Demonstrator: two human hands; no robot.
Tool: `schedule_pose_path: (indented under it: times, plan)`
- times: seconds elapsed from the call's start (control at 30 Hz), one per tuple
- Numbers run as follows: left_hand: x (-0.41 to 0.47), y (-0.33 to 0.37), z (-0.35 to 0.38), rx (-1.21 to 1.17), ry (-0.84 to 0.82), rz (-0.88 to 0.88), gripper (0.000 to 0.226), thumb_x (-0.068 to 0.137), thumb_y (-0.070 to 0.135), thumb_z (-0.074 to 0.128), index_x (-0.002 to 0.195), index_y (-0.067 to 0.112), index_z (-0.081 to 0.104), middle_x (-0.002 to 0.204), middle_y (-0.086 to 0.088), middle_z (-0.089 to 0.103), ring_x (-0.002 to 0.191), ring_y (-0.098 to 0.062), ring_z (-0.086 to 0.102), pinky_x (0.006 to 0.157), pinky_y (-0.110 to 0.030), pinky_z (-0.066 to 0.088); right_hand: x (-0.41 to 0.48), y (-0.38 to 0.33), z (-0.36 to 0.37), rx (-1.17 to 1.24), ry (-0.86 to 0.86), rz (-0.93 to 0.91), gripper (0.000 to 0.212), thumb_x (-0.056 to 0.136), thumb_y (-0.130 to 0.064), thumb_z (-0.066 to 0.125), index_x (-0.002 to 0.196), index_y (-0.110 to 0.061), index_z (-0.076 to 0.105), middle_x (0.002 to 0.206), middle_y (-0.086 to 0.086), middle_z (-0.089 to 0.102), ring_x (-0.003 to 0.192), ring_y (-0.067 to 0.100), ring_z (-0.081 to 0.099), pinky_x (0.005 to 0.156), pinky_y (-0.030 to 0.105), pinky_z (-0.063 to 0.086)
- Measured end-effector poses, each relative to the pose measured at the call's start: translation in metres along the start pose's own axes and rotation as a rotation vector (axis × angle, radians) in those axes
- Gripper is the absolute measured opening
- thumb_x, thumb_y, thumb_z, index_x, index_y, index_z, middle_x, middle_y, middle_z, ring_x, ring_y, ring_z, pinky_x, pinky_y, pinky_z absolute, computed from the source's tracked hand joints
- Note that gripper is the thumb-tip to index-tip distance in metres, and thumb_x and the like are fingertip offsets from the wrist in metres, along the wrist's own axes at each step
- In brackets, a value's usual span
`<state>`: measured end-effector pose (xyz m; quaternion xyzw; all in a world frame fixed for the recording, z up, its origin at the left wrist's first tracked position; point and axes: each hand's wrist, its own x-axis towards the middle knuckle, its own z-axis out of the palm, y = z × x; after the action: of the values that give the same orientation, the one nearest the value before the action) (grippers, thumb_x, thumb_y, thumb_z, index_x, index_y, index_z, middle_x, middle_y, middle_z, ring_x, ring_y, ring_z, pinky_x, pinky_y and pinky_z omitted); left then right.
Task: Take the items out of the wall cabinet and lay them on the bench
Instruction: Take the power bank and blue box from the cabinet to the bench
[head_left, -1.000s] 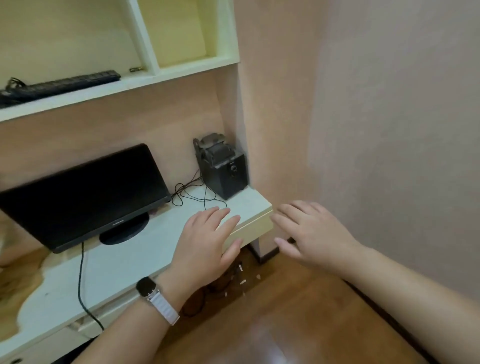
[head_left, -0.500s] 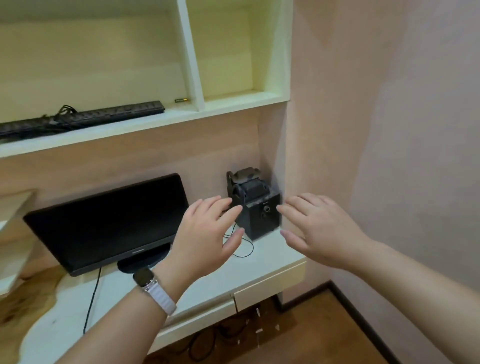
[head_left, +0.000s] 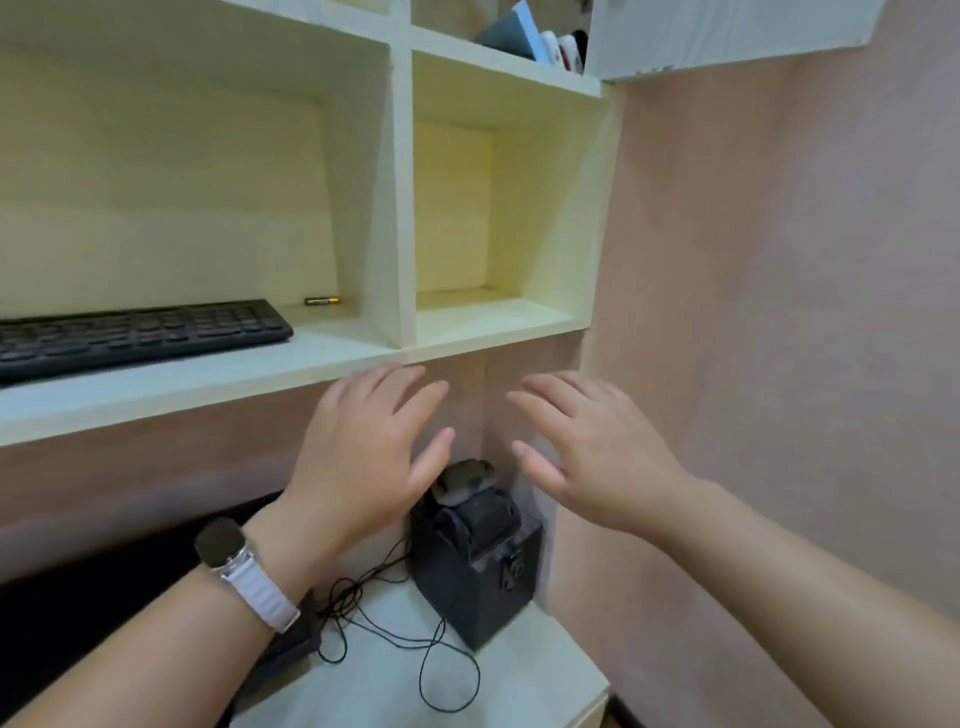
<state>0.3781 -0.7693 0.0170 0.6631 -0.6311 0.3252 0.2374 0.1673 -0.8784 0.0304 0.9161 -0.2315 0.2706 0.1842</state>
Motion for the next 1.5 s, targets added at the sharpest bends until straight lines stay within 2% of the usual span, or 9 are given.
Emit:
schedule_pose_path:
  times: [0.4,0.57,0.73,0.9,1.07,1.17,1.27,1.37,1.5]
  plan:
    - [0.116,-0.021,-0.017,-0.068,0.242,0.166,0.043,0.086,0.044,0.052,0.116,0.016,0.068,0.12,-0.007,0.064,0.11,-0.03,0.058,0.09,-0.037,0.034,0.091,0.049,-0.024,-0.028,0.176,0.059,0.049,0.09,-0.047,0.042,0.122,-0.014,0.06,0.124,0.006,0.062,0.111,0.029,0.057,0.085,0.042,0.049]
    - [0.166,-0.006,-0.03,-0.046,0.317,0.224,0.043,0.087,0.042,0.054,0.119,0.016,0.067,0.125,-0.008,0.062,0.113,-0.028,0.056,0.089,-0.042,0.043,0.128,0.092,-0.039,0.031,0.288,0.067,0.053,0.089,-0.048,0.041,0.126,-0.015,0.058,0.126,0.006,0.06,0.113,0.028,0.055,0.089,0.041,0.049]
    - [0.234,0.004,-0.049,0.045,0.353,0.177,0.046,0.085,0.044,0.053,0.121,0.017,0.065,0.126,-0.007,0.061,0.116,-0.027,0.055,0.088,-0.041,0.046,0.17,0.137,-0.055,0.118,0.38,0.022,0.054,0.088,-0.049,0.041,0.125,-0.012,0.059,0.126,0.008,0.059,0.112,0.029,0.054,0.087,0.045,0.051]
    - [0.292,0.012,-0.072,0.086,0.281,0.05,0.05,0.086,0.049,0.047,0.131,0.026,0.054,0.128,0.006,0.056,0.118,-0.019,0.049,0.091,-0.042,0.046,0.212,0.17,-0.073,0.31,0.435,-0.023,0.049,0.093,-0.043,0.05,0.136,-0.019,0.048,0.141,-0.002,0.046,0.128,0.017,0.038,0.097,0.039,0.045]
    - [0.323,0.012,-0.086,0.174,0.18,-0.114,0.052,0.091,0.046,0.051,0.14,0.031,0.041,0.134,0.01,0.049,0.124,-0.014,0.043,0.096,-0.037,0.042,0.255,0.182,-0.086,0.421,0.461,-0.113,0.045,0.093,-0.037,0.05,0.135,-0.022,0.045,0.129,-0.006,0.049,0.119,0.014,0.042,0.095,0.034,0.042]
    - [0.334,0.008,-0.092,0.27,0.038,-0.224,0.059,0.09,0.057,0.046,0.143,0.033,0.036,0.139,0.009,0.046,0.121,-0.014,0.046,0.094,-0.037,0.044,0.279,0.184,-0.092,0.499,0.447,-0.12,0.05,0.091,-0.038,0.049,0.138,-0.026,0.04,0.13,-0.005,0.048,0.121,0.016,0.041,0.096,0.035,0.042]
    - [0.344,0.004,-0.098,0.31,-0.217,-0.314,0.066,0.09,0.069,0.033,0.143,0.032,0.034,0.14,0.005,0.043,0.121,-0.016,0.047,0.094,-0.035,0.042,0.298,0.185,-0.095,0.526,0.355,-0.134,0.059,0.09,-0.044,0.047,0.144,-0.031,0.029,0.14,-0.004,0.043,0.13,0.018,0.035,0.102,0.039,0.038]
    - [0.354,0.003,-0.103,0.334,-0.403,-0.387,0.076,0.085,0.077,0.027,0.139,0.025,0.038,0.136,0.0,0.048,0.123,-0.02,0.048,0.101,-0.039,0.04,0.31,0.185,-0.098,0.568,0.243,-0.152,0.063,0.089,-0.049,0.044,0.146,-0.036,0.024,0.147,-0.005,0.04,0.134,0.02,0.034,0.106,0.039,0.034]
    - [0.361,0.003,-0.102,0.314,-0.527,-0.428,0.08,0.068,0.088,0.031,0.117,0.028,0.05,0.106,0.005,0.062,0.096,-0.016,0.059,0.084,-0.031,0.047,0.319,0.183,-0.093,0.451,0.233,-0.164,0.065,0.083,-0.062,0.039,0.143,-0.039,0.029,0.14,-0.002,0.048,0.127,0.025,0.04,0.106,0.043,0.035]
